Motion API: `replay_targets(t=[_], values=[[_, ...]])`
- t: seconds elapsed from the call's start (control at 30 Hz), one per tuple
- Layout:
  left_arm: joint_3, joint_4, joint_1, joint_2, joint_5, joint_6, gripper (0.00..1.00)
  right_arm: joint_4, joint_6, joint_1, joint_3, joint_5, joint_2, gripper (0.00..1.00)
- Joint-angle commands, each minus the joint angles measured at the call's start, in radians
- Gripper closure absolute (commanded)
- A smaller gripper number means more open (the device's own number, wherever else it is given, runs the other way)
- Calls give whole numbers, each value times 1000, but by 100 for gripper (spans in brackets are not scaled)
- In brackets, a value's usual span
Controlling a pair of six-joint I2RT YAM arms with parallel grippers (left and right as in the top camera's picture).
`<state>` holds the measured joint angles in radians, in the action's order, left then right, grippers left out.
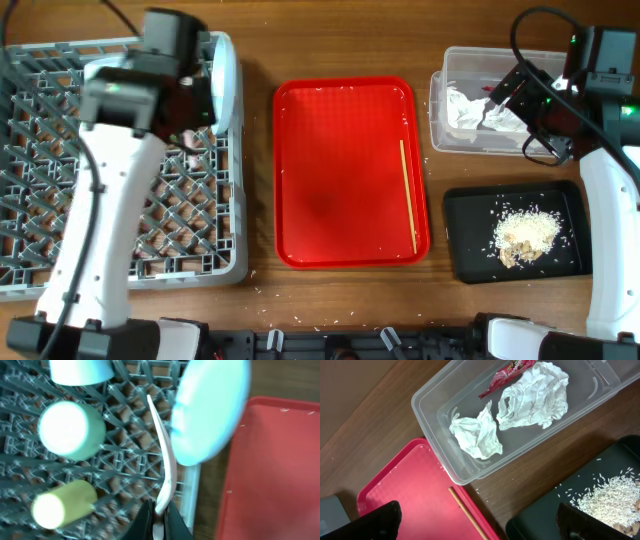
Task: Sort waste into correct bins and load items into the dishwasher rack
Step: 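Insert the fork upright into the rack beside the plate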
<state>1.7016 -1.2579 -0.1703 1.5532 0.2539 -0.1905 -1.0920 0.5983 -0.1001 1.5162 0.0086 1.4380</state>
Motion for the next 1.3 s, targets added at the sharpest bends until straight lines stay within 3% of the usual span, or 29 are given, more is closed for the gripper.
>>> replay_targets(t=[0.0, 0.2, 0.47, 0.57, 0.6, 0.63, 0.73, 0.83, 1.0, 1.1, 1.2, 1.27], values=[[-2, 41, 113, 3, -193, 275, 96, 3, 7, -1, 13, 16, 5, 0], [-2, 153, 263, 120, -422, 453, 96, 3, 6, -1, 13, 16, 5, 0], [-2, 287, 286, 374, -429, 448, 96, 3, 6, -1, 13, 16, 5, 0], [-2, 317, 287, 415, -429, 445, 68, 3, 7, -1, 13, 16, 5, 0], [-2, 321, 287, 415, -429, 445, 41, 3, 7, -1, 13, 16, 5, 0], [-2, 327, 287, 414, -429, 445, 0, 3, 6, -1, 13, 16, 5, 0], [-2, 330, 287, 411, -429, 423, 0, 3, 7, -1, 13, 16, 5, 0], [-2, 326, 286, 356, -429, 286, 0, 3, 6, -1, 13, 16, 5, 0], [-2, 326, 286, 141, -455, 148, 0, 3, 7, -1, 13, 16, 5, 0], [-2, 256, 286, 0, -689, 11, 0, 3, 6, -1, 13, 16, 5, 0], [-2, 225, 270, -81, -915, -1, 0, 3, 6, -1, 13, 16, 5, 0], [-2, 215, 213, -98, -976, -12, 4, 3, 6, -1, 13, 16, 5, 0]])
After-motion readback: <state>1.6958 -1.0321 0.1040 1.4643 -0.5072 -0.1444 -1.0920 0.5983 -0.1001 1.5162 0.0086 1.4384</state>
